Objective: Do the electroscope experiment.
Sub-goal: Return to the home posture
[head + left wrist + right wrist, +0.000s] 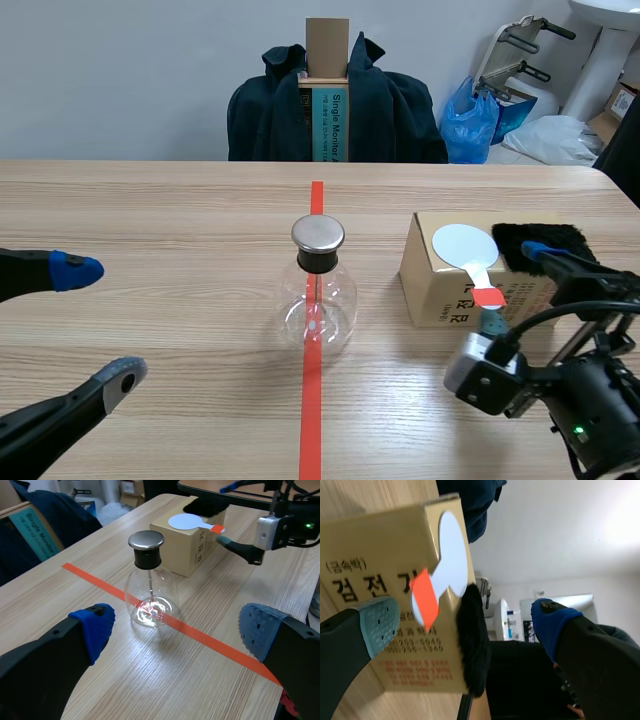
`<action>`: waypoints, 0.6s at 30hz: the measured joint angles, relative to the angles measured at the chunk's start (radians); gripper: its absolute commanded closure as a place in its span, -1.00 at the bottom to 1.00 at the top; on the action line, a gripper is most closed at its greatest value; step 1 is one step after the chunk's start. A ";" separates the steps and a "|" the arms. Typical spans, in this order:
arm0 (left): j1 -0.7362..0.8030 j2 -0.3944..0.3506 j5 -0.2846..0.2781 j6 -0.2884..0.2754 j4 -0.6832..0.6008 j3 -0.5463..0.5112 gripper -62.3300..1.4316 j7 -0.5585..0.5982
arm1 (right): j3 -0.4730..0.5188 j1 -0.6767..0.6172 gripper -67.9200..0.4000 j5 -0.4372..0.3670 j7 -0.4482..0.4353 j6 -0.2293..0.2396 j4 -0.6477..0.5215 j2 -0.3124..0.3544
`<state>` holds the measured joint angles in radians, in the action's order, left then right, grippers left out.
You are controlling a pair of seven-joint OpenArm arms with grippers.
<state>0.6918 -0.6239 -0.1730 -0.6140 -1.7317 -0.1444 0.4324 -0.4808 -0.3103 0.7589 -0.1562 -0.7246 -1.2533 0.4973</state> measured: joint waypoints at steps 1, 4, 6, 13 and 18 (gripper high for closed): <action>0.005 0.010 0.000 0.000 -0.002 -0.006 -0.90 -0.004 | 0.000 -0.014 -0.57 -0.042 -0.004 -0.001 -0.008 0.016; 0.006 0.029 0.001 0.000 -0.003 -0.011 -1.00 -0.059 | 0.000 -0.062 -0.57 -0.196 -0.045 0.001 -0.054 0.064; 0.006 0.031 0.005 0.000 -0.002 -0.011 -1.00 -0.064 | 0.000 -0.093 -0.57 -0.307 -0.048 0.001 -0.107 0.095; -0.008 0.031 0.011 0.000 0.001 -0.010 -1.00 -0.084 | 0.000 -0.183 -0.57 -0.841 -0.031 0.001 -0.309 0.226; -0.008 0.031 0.015 -0.001 0.002 -0.021 -1.00 -0.084 | 0.030 -0.183 -0.57 -1.033 0.024 0.003 -0.412 0.314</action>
<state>0.6842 -0.5930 -0.1581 -0.6147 -1.7294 -0.1650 0.3485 -0.4507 -0.4938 -0.2741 -0.1326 -0.7212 -1.6657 0.8116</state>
